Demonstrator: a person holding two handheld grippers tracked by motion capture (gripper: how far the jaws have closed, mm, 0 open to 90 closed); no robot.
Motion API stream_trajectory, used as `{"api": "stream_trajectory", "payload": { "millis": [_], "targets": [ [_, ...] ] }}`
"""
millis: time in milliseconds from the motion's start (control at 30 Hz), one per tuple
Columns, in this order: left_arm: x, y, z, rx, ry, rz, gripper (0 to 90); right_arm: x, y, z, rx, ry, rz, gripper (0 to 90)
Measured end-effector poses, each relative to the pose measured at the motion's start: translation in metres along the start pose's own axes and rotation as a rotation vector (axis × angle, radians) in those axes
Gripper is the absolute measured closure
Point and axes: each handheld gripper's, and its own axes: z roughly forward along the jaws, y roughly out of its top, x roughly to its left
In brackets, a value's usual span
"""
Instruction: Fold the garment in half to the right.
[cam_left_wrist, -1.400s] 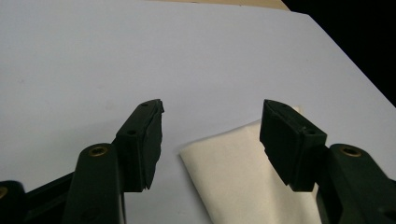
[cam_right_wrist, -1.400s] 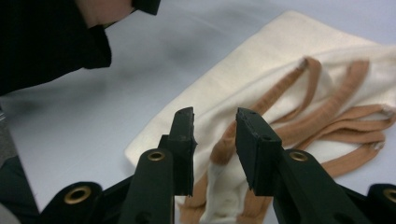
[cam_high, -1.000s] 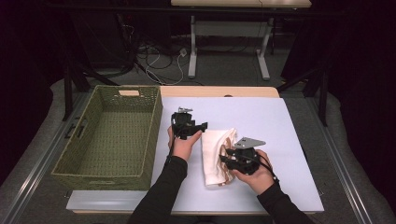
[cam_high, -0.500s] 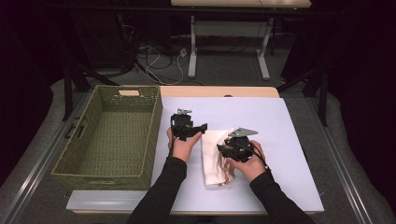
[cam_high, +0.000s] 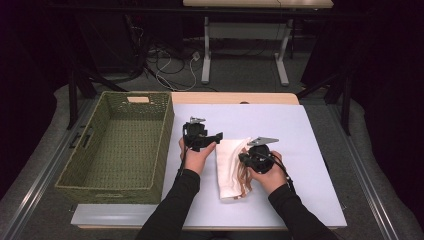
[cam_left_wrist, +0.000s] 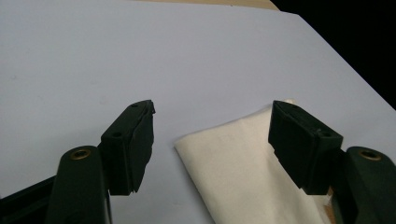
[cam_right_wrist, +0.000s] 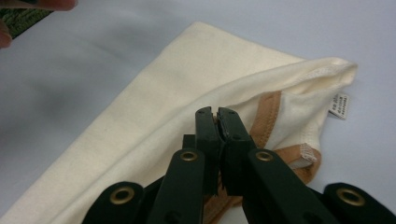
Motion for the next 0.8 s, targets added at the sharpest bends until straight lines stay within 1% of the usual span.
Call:
{"api": "stream_trajectory", "payload": {
  "millis": [100, 133, 233, 367, 433, 567, 667, 767, 800],
  "targets": [
    [0.001, 0.000, 0.000, -0.001, 0.001, -0.002, 31.2, -0.003, 0.001, -0.006, -0.009, -0.001, 0.009, 88.1],
    [0.001, 0.000, 0.000, -0.001, 0.001, 0.000, 31.2, -0.005, 0.001, -0.008, -0.018, 0.000, 0.012, 88.0],
    [0.000, 0.000, 0.001, 0.005, 0.003, 0.008, 31.1, -0.009, 0.000, -0.015, -0.022, -0.001, 0.027, 88.1],
    [-0.001, -0.001, 0.002, 0.016, 0.008, 0.015, 31.0, -0.014, -0.002, -0.023, -0.033, -0.009, 0.033, 88.1],
    [0.000, -0.001, 0.003, 0.014, 0.012, 0.019, 31.0, -0.017, -0.004, -0.027, -0.033, -0.018, 0.029, 88.1],
    [0.000, -0.002, 0.005, 0.023, 0.017, 0.021, 31.0, -0.024, -0.011, -0.030, -0.023, -0.017, 0.053, 88.1],
    [0.000, -0.002, 0.007, 0.029, 0.021, 0.026, 31.0, -0.028, -0.016, -0.030, -0.017, -0.005, 0.094, 88.0],
    [0.000, -0.004, 0.009, 0.036, 0.024, 0.032, 31.1, -0.031, -0.020, -0.030, -0.010, -0.010, 0.112, 88.0],
    [0.000, -0.004, 0.010, 0.044, 0.025, 0.034, 31.2, -0.031, -0.021, -0.031, -0.004, -0.019, 0.114, 87.9]
  ]
}}
